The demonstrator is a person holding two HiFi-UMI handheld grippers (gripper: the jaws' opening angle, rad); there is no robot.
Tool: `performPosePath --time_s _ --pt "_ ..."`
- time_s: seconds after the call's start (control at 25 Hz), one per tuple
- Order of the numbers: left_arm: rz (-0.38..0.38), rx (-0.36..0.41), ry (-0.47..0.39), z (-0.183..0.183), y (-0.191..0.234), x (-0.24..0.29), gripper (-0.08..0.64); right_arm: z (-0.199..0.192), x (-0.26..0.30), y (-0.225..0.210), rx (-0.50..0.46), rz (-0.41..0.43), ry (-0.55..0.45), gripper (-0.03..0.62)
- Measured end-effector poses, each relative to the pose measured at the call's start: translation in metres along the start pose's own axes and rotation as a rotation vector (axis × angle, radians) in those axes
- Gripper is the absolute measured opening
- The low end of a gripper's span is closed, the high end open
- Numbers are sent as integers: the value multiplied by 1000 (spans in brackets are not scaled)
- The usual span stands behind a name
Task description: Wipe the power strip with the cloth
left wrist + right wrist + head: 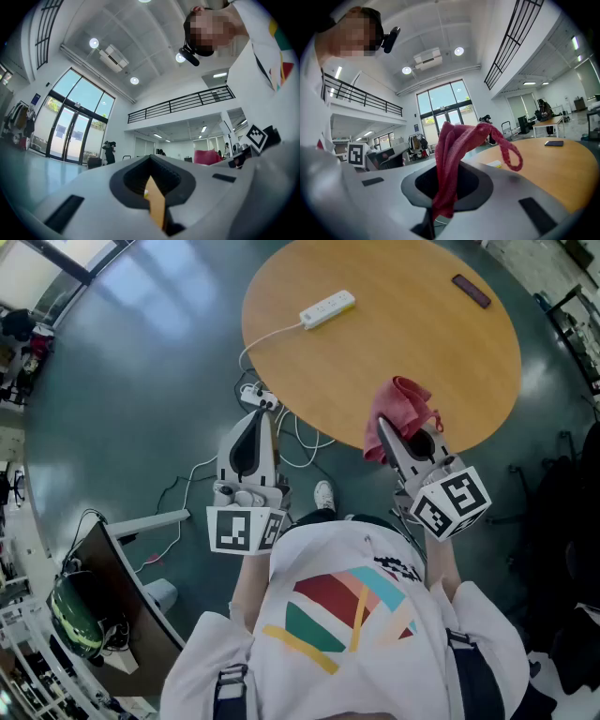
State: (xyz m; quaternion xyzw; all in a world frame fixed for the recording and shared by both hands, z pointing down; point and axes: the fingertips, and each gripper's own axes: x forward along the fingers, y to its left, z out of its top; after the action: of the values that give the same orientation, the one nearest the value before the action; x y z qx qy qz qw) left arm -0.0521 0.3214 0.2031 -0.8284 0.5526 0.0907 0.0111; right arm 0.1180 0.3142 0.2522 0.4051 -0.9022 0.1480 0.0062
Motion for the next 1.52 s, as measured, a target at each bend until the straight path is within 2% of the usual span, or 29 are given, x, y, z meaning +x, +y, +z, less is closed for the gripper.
performPosePath --time_s 0.2,0.4,0.64,0.88,1.04,1.2,1.36,1.52 --pt "2 -9 16 -8 53 19 44 6 54 5 -54 8 12 40" --pt "-23 -41 53 -24 68 52 43 15 90 -9 -75 25 45 40" --pt "-27 -14 55 -32 76 115 44 33 132 -71 -46 10 58 40" --pt "28 9 82 -52 97 200 44 69 169 -147 -96 70 51 39" --pt "13 76 210 -88 94 253 55 71 190 -201 -58 113 77 40" --pt "-64 137 364 -140 98 285 133 64 217 -238 -92 146 181 40" --pt "-173 246 591 -200 108 297 150 39 244 -243 -70 207 319 39" --pt "-220 371 735 -255 134 312 150 25 264 -238 -86 230 384 40"
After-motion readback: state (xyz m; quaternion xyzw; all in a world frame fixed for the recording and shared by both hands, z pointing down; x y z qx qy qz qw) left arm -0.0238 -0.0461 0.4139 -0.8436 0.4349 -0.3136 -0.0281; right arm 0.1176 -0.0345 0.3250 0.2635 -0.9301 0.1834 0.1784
